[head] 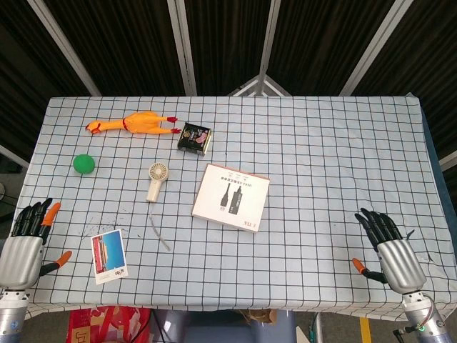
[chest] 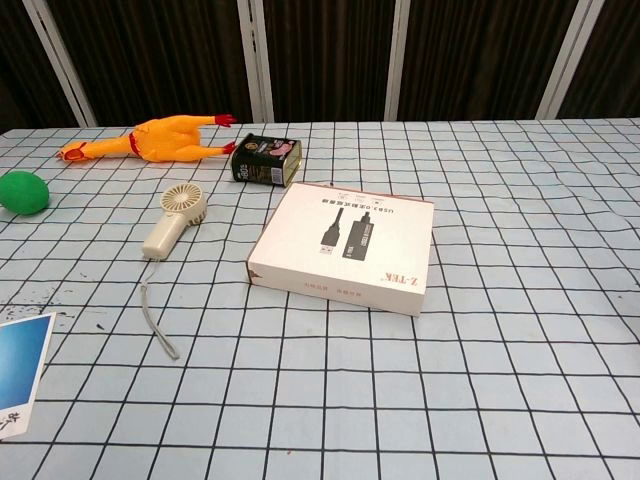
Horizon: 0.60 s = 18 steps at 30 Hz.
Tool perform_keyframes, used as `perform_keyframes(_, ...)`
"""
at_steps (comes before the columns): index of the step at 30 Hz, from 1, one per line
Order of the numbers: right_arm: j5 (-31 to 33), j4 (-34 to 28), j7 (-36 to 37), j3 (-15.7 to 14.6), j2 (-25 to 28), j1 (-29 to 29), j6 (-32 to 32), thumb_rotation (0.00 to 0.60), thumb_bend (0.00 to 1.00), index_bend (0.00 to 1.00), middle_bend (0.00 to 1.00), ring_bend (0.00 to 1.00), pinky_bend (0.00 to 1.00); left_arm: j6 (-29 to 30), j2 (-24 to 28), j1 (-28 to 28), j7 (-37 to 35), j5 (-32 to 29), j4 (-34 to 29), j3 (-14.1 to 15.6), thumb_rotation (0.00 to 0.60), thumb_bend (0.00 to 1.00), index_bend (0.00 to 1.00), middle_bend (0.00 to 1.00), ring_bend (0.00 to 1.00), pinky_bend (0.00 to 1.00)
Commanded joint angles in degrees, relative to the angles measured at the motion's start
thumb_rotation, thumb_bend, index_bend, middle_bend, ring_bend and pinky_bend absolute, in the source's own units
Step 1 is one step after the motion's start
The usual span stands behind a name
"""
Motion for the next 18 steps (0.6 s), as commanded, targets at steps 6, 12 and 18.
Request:
perform_keyframes(6,0.0,0.0,0.2,-0.1,0.1,-0.1,0.1,0.600,0.29,0.00,0.00,0.00,0.06,0.0,0.0,0.1,0.3,0.1,-0.2,0.1,0.600,0.05,0.00,0.00,0.00,0.00)
perform_keyframes(12,0.0,-0.1,0.4,-0.1,0.2,-0.3,0.4,0.600,0.29,0.00,0.00,0.00,0.06,-0.8,0.1,-0.2,1.2,-0.3,-0.4,0.2,0.600,0.10,0.00,0.03,0.00,0.06)
perform_keyframes(18,0.0,-0.4,0.2,0.0,0.1,-0.1,0.0,0.600,0.29,0.00,0.00,0.00,0.06,-5.8,0.6,-3.0,4.9,-4.1,-2.8,-1.9,0.600,0.49,0.00,0.55,0.37,0.55)
